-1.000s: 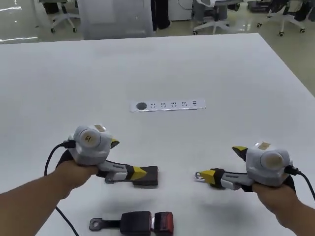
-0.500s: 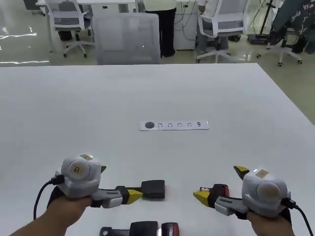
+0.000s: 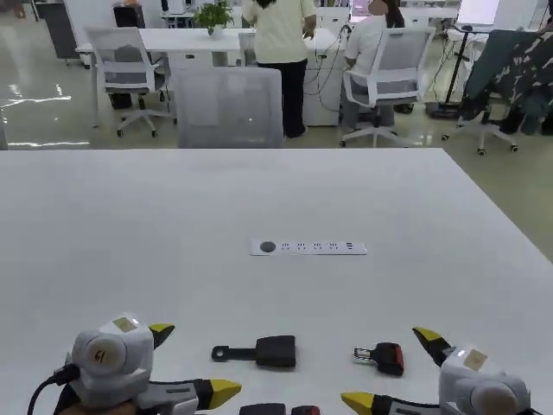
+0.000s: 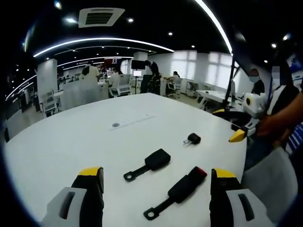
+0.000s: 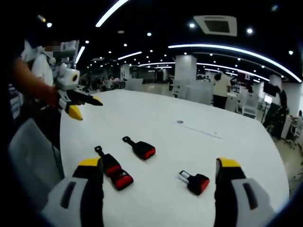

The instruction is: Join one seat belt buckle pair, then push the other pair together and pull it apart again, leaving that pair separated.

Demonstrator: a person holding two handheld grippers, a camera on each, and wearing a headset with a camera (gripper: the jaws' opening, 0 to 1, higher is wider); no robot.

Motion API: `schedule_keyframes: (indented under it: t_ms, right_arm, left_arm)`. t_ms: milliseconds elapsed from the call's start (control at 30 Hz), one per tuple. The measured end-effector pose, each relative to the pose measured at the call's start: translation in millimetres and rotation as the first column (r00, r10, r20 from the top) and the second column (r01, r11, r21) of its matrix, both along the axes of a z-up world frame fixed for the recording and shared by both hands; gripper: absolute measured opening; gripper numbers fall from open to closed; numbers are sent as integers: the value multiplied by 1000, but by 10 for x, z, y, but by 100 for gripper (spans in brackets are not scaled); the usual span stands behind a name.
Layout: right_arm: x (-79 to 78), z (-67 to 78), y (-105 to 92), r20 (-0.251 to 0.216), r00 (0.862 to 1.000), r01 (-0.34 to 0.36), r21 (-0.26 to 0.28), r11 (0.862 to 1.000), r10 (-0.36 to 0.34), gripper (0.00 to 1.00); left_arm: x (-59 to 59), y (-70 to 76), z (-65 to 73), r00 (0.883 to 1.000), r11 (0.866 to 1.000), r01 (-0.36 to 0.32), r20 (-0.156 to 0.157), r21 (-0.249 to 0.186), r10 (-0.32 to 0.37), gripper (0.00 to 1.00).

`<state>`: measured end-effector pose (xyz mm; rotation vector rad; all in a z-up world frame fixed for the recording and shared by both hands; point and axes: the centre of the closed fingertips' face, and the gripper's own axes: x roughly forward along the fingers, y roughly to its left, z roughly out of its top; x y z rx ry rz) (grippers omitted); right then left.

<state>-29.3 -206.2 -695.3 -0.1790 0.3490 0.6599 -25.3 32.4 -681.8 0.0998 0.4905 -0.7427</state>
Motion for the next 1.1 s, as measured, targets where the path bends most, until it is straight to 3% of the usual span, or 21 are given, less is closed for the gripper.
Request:
schedule_keyframes:
  t_ms: [200, 333, 400, 500, 833, 1100]
  right_arm:
    - [-216, 44, 10, 22, 1000, -14, -26, 1000, 14, 100]
    - [-308, 82, 4, 33, 999, -11, -16, 1000, 12, 100]
    - [-353, 67, 1, 31, 999, -12, -19, 1000, 13, 100]
    - [-382, 42, -19, 24, 1000, -8, -20, 1000, 8, 100]
    - [-541, 13, -7, 14, 1000, 8, -7, 1000, -8, 100]
    - [-662, -125, -58, -42, 997, 69, 30, 997, -67, 100]
  left_arm:
    - [-225, 75, 39, 1000, 1000, 7, 8, -8, -7, 97]
    - [-402, 111, 38, 999, 999, 37, 22, 29, -38, 98]
    - [-446, 192, 35, 1000, 1000, 23, 17, 8, -23, 98]
    - [-487, 258, 35, 1000, 1000, 10, 20, 18, -11, 98]
    - [-595, 353, 48, 999, 999, -34, 9, -7, 34, 97]
    - [-682, 353, -27, 999, 999, -47, -9, -13, 46, 97]
